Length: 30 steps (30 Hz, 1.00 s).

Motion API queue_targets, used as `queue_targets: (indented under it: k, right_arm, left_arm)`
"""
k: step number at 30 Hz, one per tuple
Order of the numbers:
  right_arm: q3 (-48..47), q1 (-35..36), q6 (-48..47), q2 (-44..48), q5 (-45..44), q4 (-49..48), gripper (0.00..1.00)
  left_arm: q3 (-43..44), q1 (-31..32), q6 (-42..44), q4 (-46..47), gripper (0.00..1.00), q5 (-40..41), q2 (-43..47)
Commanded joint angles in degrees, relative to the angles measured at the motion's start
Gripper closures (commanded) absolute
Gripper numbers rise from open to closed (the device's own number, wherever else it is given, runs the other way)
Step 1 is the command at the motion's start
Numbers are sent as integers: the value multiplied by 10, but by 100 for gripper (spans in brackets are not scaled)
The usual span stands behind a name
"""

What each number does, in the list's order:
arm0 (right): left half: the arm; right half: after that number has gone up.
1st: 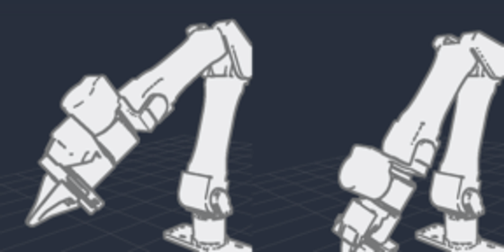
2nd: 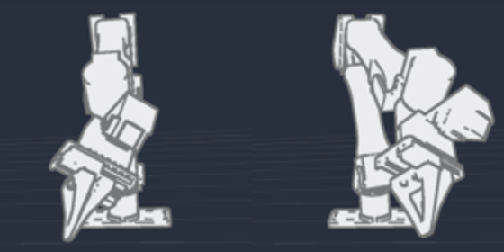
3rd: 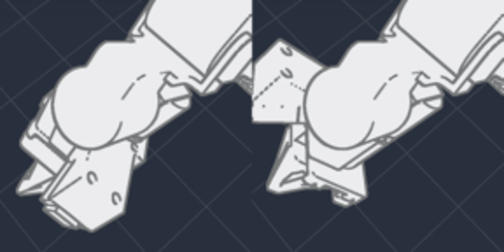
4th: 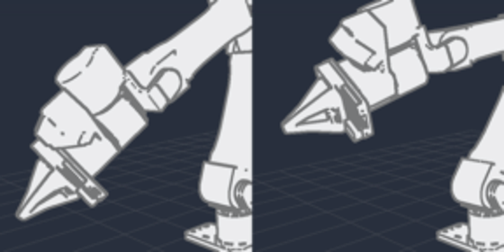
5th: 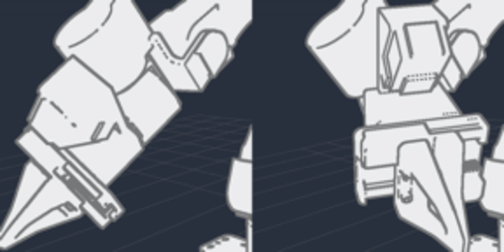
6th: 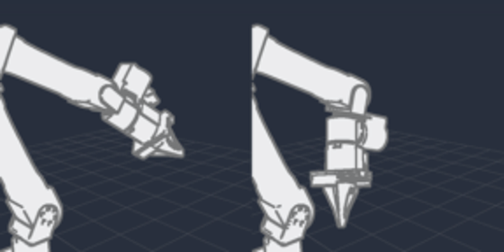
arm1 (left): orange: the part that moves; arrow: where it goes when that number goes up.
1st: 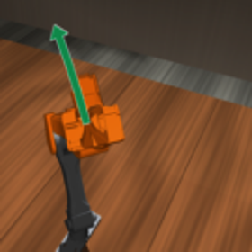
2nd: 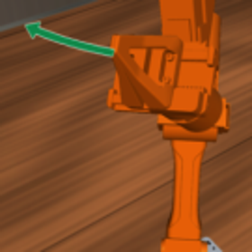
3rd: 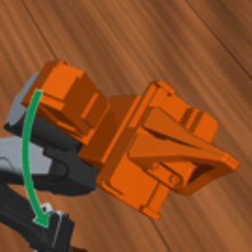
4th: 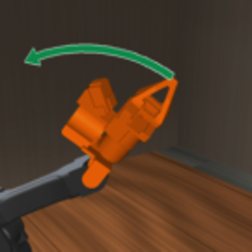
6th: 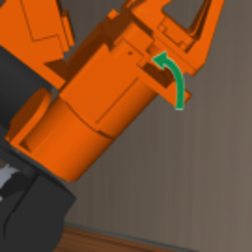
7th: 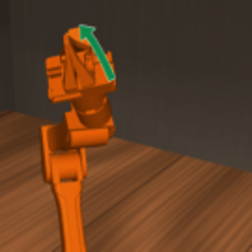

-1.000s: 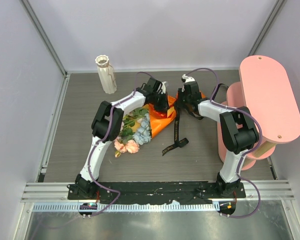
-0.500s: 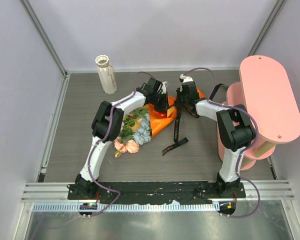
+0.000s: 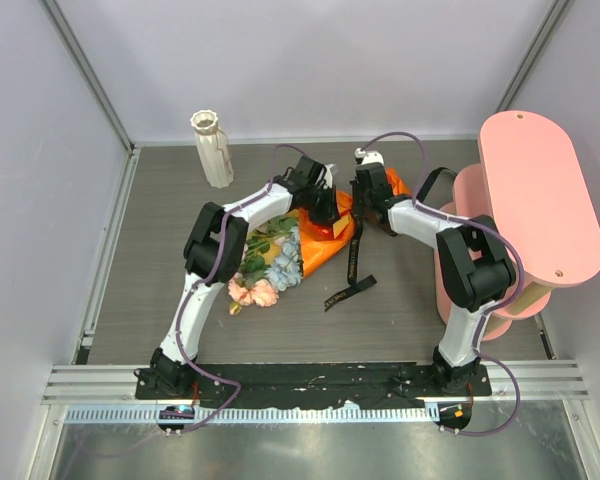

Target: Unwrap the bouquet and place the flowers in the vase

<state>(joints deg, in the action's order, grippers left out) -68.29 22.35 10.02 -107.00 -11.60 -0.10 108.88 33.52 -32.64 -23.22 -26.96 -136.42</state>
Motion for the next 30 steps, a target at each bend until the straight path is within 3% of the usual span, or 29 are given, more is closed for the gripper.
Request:
queue_targets:
  k: [1,6,12,15,16,20,28,30]
  right_arm:
    - [-39,14,18,72,-102,26,99]
    - [-18,19,41,127,-149,8,99]
    - [-18,19,61,159,-145,11,99]
    - [-19,4,95,177,-100,10,99]
    - [-19,-6,115,181,-31,10,99]
    - [-51,-5,104,161,-24,69,99]
    - [-26,4,45,68,32,73,99]
    - [-26,5,42,49,10,75,99]
  left_arm:
    - [-12,-6,-4,-20,100,38,-10]
    - [-21,-7,-8,-18,100,42,-9]
    - [-31,-7,-5,-12,100,36,-4]
    - [-34,-7,-2,-11,100,34,-2]
    - [-35,-7,0,-11,100,31,0]
    - [-35,-8,6,-4,100,-4,12]
    - [-17,-8,4,-1,100,-25,20]
    - [-18,-8,2,0,100,-27,16]
